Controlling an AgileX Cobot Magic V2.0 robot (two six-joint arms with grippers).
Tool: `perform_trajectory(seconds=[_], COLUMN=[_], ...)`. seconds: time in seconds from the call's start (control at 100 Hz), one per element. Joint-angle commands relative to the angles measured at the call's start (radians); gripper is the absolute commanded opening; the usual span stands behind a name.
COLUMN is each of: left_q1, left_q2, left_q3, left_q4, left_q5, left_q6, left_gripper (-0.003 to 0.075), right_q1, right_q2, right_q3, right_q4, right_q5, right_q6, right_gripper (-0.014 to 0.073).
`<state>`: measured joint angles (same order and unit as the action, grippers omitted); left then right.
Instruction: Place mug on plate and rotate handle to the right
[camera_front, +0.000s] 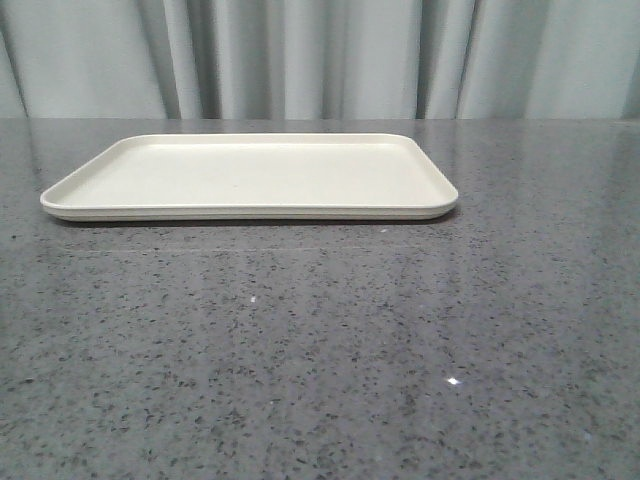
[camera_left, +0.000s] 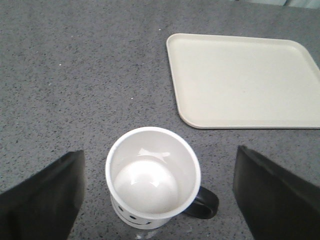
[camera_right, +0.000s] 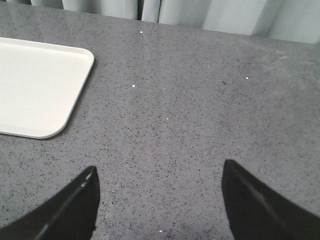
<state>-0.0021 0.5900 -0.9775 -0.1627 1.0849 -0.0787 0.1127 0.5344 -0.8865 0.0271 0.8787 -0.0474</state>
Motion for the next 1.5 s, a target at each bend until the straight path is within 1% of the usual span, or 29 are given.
perform_trajectory(seconds=[0.0, 0.14, 0.25, 0.5, 0.69, 1.14, 1.38, 1.49], left_q1=[0.0, 0.0, 0.0, 0.0, 0.0, 0.0, 0.0, 0.0], left_q2=[0.047, 0.116, 0.179, 0.306, 0.371, 0.454, 0.487, 0.5], left_q3=[-0.031, -0.031, -0.031, -0.031, -0.031, -0.028, -0.021, -0.01], left_q4=[0.009, 0.013, 0.045, 0.052, 0.054, 0.089, 0.11, 0.11], left_q5=[-0.056, -0.056, -0.053, 0.023, 0.016, 0.018, 0.05, 0.05], left_q6=[-0.011, -0.011, -0.011, 0.001, 0.001, 0.004, 0.026, 0.028], left_gripper=[0.0589, 0.0589, 0.0589, 0.0589, 0.0589, 0.0589, 0.0587, 0.0559], right_q1=[-0.005, -0.005, -0.005, -0.005, -0.005, -0.005, -0.005, -0.005], right_q2=[0.012, 0.012, 0.012, 0.012, 0.012, 0.012, 0.012, 0.012], right_q3=[-0.032, -0.032, -0.032, -0.032, -0.032, -0.032, -0.032, -0.032], right_q4=[-0.01, -0.01, -0.01, -0.01, -0.01, -0.01, -0.01, -0.01], right_q5=[-0.067, -0.066, -0.066, -0.066, -0.066, -0.066, -0.066, -0.067], right_q6=[-0.002, -0.002, -0.002, -0.002, -0.002, -0.002, -0.002, -0.002], right_gripper=[0.0521, 0.0521, 0.0521, 0.0521, 0.0521, 0.0521, 0.0521, 0.0521])
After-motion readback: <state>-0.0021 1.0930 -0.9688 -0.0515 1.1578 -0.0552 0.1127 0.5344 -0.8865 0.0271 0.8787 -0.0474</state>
